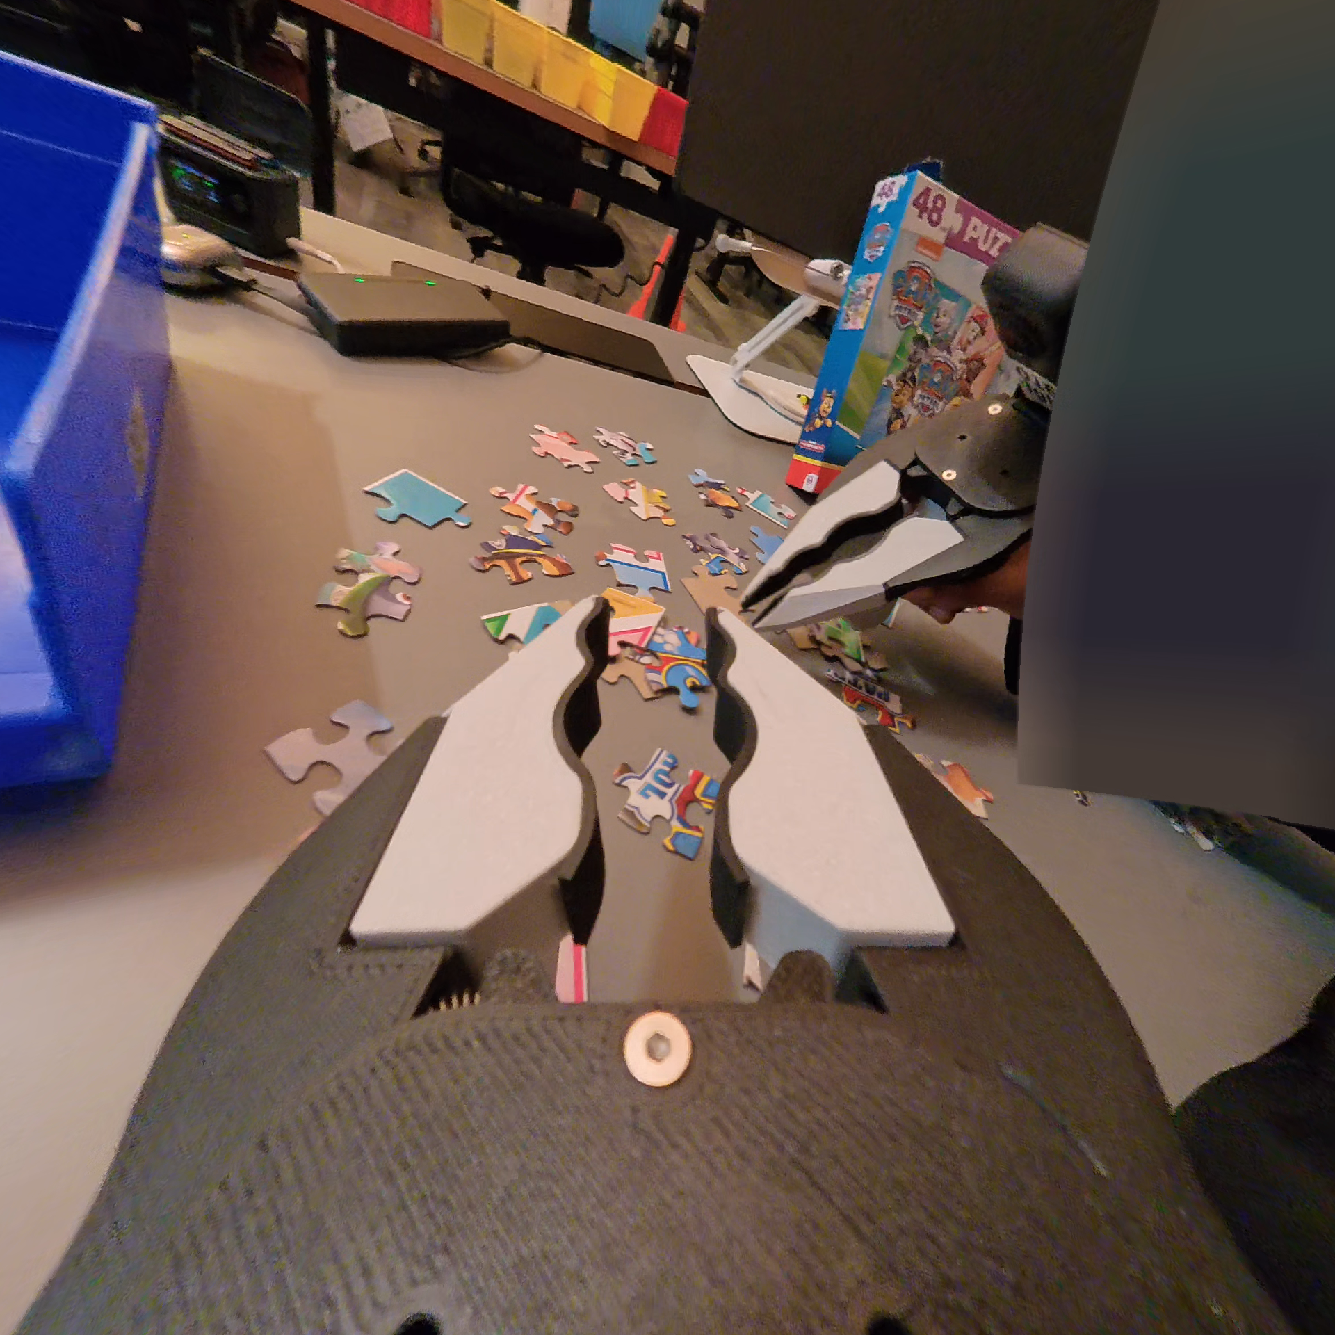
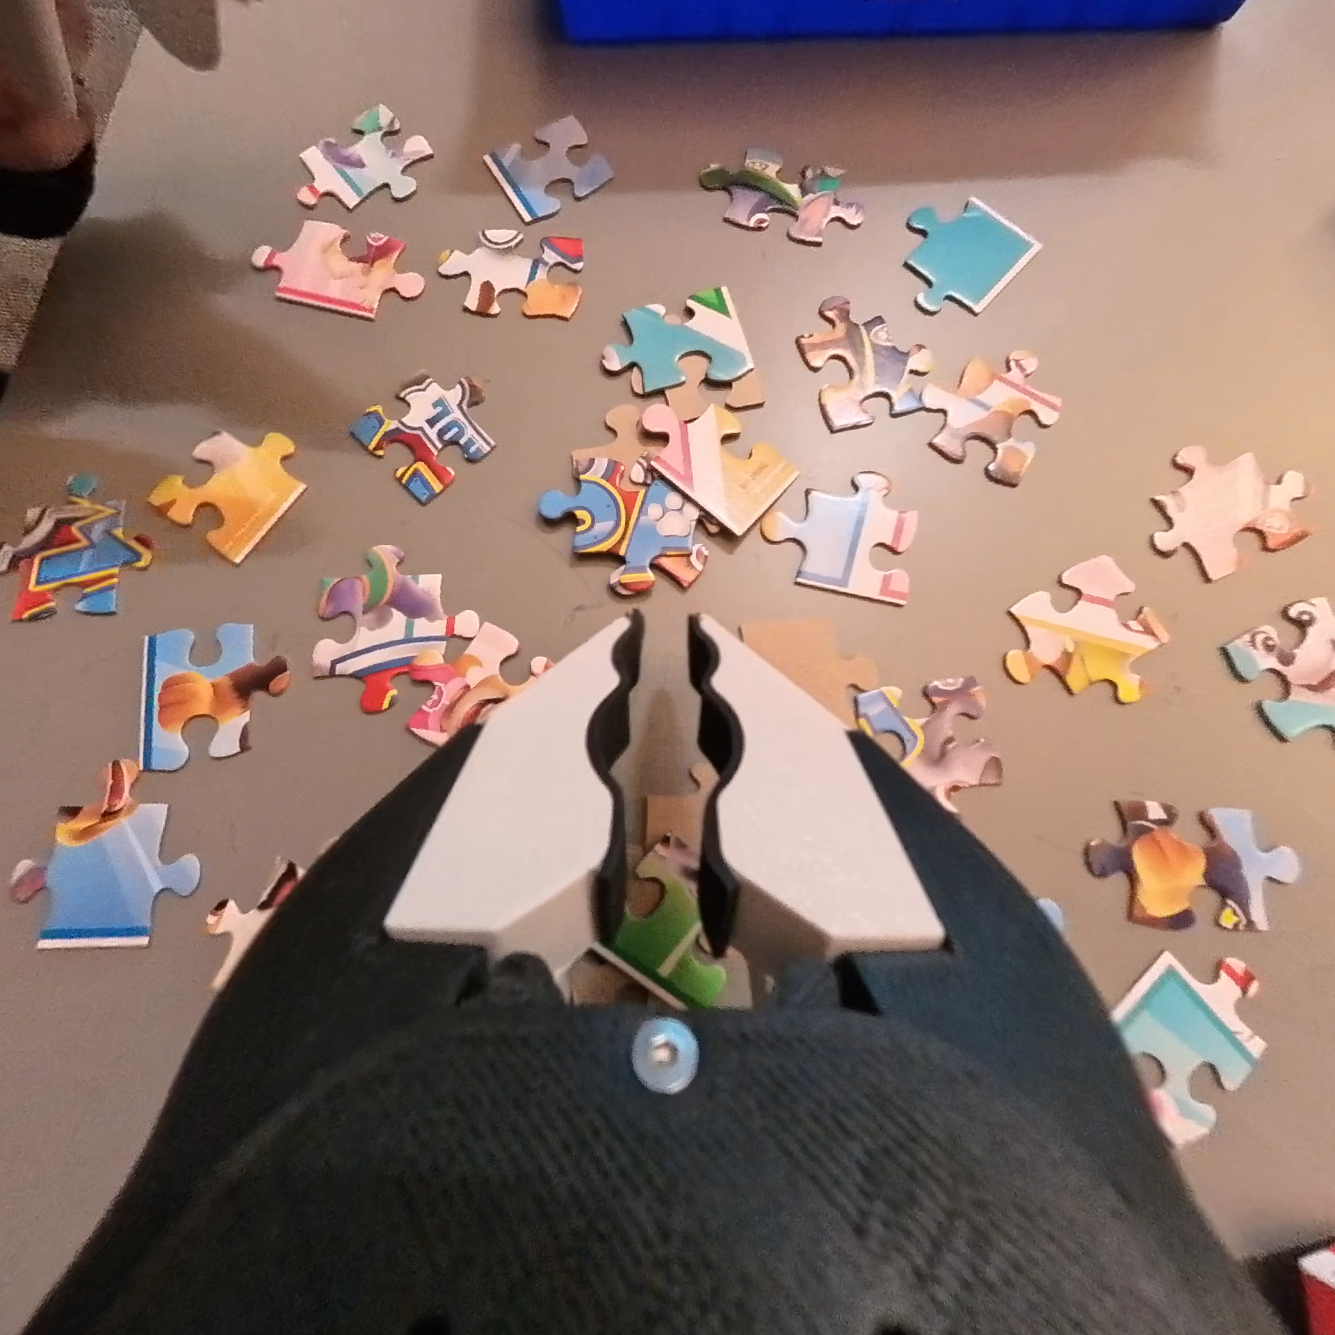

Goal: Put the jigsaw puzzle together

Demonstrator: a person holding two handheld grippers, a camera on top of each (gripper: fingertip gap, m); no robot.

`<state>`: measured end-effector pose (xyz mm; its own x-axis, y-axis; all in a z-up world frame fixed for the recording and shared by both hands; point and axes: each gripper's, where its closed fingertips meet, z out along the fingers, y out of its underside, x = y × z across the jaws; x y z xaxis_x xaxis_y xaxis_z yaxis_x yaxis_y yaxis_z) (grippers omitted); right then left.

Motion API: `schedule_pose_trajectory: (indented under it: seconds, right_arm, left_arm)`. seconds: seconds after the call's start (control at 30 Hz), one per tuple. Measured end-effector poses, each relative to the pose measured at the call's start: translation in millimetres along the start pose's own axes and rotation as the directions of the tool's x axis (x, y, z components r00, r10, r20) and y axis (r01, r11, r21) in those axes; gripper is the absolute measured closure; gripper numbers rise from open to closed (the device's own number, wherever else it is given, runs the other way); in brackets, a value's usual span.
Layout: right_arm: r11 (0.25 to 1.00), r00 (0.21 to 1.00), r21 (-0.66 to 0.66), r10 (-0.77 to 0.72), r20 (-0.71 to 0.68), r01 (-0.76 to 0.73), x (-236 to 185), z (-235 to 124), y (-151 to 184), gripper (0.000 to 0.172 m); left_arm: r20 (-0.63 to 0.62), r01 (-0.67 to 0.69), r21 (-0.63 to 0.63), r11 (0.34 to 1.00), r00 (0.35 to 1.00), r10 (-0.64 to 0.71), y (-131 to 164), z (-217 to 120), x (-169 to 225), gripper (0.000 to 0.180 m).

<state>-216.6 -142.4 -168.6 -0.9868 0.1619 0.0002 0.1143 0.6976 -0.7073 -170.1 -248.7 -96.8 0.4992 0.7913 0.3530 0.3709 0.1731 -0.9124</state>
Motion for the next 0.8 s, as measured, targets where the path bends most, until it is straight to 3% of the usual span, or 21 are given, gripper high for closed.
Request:
schedule_pose_trajectory:
  seconds: [0.17,0.3,0.37,0.53,0.8]
  right_arm:
    - [0.999,1.0,0.042,0.01,-0.001,-0.01,-5,5,-14,0.143]
    - [0.997,0.997,-0.035,0.068,0.021,-0.067,-9,29,-11,0.12]
    - [0.996,0.996,-0.048,0.082,0.034,-0.08,-11,39,-12,0.116]
    - [0.999,1.0,-0.051,0.018,-0.008,-0.018,-10,45,-18,0.136]
    - [0.997,0.997,0.021,0.07,0.037,-0.071,-16,28,-28,0.136]
  left_arm:
    - [-0.024,0.003,-0.027,1.0,1.0,-0.004,6,7,7,0.156]
    - [-0.035,0.002,-0.039,0.999,0.999,-0.003,9,9,10,0.156]
    - [-0.038,0.0,-0.039,0.999,0.999,-0.002,9,9,12,0.156]
    - [-0.041,0.006,-0.033,0.999,0.999,-0.008,8,7,11,0.156]
    - [-0.04,0.037,-0.021,0.999,0.998,-0.038,9,3,3,0.155]
